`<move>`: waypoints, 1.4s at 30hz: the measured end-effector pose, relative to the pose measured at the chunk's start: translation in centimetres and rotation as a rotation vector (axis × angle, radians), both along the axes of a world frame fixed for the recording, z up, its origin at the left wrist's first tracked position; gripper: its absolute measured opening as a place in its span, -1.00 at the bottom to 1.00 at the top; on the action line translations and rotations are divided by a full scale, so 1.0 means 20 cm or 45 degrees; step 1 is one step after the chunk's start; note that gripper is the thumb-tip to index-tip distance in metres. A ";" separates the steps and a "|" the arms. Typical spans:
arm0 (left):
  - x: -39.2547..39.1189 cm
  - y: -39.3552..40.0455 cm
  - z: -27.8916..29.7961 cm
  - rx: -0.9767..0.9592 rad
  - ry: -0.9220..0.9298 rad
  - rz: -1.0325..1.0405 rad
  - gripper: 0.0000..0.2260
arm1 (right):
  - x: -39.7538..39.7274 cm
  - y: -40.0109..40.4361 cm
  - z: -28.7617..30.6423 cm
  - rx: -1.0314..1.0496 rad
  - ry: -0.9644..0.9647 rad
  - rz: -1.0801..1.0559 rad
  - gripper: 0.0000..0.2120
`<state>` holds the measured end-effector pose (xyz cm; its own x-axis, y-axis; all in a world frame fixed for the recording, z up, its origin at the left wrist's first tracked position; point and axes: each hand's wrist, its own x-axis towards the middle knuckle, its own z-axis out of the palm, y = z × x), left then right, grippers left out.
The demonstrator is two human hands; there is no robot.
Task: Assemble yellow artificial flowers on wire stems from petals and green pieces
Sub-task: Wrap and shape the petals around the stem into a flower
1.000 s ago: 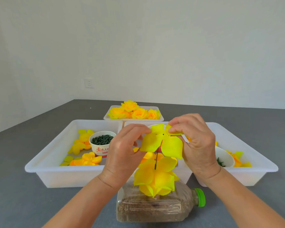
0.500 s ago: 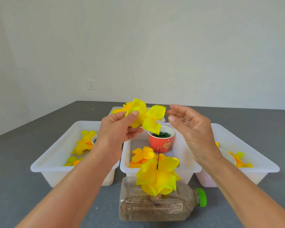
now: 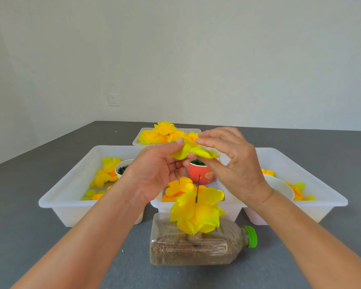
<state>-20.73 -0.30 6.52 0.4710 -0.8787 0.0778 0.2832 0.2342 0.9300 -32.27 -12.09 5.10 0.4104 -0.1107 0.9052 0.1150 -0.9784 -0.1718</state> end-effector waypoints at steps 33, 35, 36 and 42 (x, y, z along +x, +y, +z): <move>-0.05 0.02 -0.16 0.262 0.060 0.054 -0.83 | -0.05 -0.06 -0.16 0.316 0.054 0.267 -0.78; -0.06 0.03 -0.17 0.263 0.067 0.057 -0.90 | -0.06 -0.07 -0.17 0.221 0.081 0.228 -0.78; -0.06 0.03 -0.18 0.262 0.064 0.057 -0.92 | -0.06 -0.07 -0.18 0.158 0.087 0.206 -0.78; -0.06 0.04 -0.19 0.265 0.055 0.075 -0.92 | -0.05 -0.06 -0.18 0.021 0.103 0.150 -0.85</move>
<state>-22.00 0.43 2.81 0.5210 -0.8445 -0.1238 0.3153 0.0556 0.9474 -33.36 -13.33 1.44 0.4933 -0.0719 0.8669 0.2140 -0.9559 -0.2010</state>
